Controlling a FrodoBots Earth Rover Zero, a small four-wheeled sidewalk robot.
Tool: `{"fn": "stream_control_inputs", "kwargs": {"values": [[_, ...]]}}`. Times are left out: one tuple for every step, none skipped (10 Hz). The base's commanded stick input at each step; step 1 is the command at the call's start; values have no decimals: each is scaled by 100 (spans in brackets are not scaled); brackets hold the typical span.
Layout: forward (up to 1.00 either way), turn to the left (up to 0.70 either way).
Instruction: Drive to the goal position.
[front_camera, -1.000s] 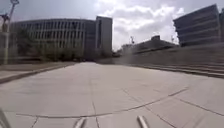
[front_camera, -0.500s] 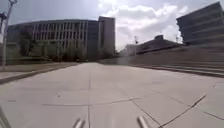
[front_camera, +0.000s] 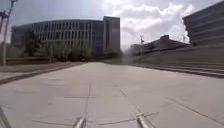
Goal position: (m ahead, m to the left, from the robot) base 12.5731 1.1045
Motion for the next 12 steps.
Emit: {"fn": "stream_control_inputs", "kwargs": {"values": [[100,0],[100,0],[100,0],[100,0],[100,0],[100,0],[100,0],[100,0],[100,0],[100,0],[100,0],[100,0]]}}
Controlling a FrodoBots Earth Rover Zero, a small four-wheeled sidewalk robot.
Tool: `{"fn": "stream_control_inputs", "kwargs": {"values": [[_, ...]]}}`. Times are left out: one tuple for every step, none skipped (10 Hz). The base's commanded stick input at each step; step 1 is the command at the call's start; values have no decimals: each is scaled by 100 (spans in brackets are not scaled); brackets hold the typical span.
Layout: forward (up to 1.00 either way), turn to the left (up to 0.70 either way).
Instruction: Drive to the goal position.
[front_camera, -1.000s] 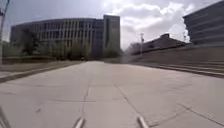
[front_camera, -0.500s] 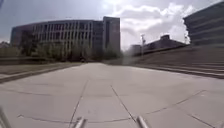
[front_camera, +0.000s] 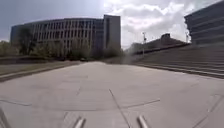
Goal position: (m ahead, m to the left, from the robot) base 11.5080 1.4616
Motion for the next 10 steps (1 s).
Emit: {"fn": "stream_control_inputs", "kwargs": {"values": [[100,0],[100,0],[100,0],[100,0],[100,0],[100,0],[100,0],[100,13],[100,23],[100,0]]}}
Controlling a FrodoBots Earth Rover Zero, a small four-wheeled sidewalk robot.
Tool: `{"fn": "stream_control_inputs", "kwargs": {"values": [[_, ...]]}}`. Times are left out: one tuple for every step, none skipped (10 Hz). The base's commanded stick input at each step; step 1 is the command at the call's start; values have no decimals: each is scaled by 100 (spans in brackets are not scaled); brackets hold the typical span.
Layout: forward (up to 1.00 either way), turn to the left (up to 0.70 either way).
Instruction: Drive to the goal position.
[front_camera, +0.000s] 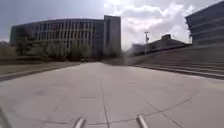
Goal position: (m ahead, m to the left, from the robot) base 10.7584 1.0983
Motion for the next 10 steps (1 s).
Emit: {"fn": "stream_control_inputs", "kwargs": {"values": [[100,0],[100,0],[100,18],[100,27],[100,6],[100,0],[100,0],[100,0],[100,0],[100,0]]}}
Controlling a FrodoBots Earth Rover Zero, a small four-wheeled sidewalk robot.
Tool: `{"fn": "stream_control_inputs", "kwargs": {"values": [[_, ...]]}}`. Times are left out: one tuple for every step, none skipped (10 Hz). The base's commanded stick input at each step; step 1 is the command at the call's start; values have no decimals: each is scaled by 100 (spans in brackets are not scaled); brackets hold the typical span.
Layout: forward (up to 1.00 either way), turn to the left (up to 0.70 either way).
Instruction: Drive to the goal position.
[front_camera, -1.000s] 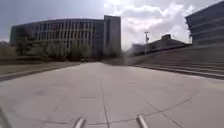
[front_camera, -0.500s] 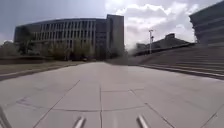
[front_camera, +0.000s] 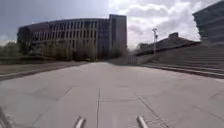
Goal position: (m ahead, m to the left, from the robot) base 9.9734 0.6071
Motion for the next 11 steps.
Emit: {"fn": "stream_control_inputs", "kwargs": {"values": [[100,0],[100,0],[100,5],[100,27],[100,22],[100,0],[100,0],[100,0],[100,0],[100,0],[100,4]]}}
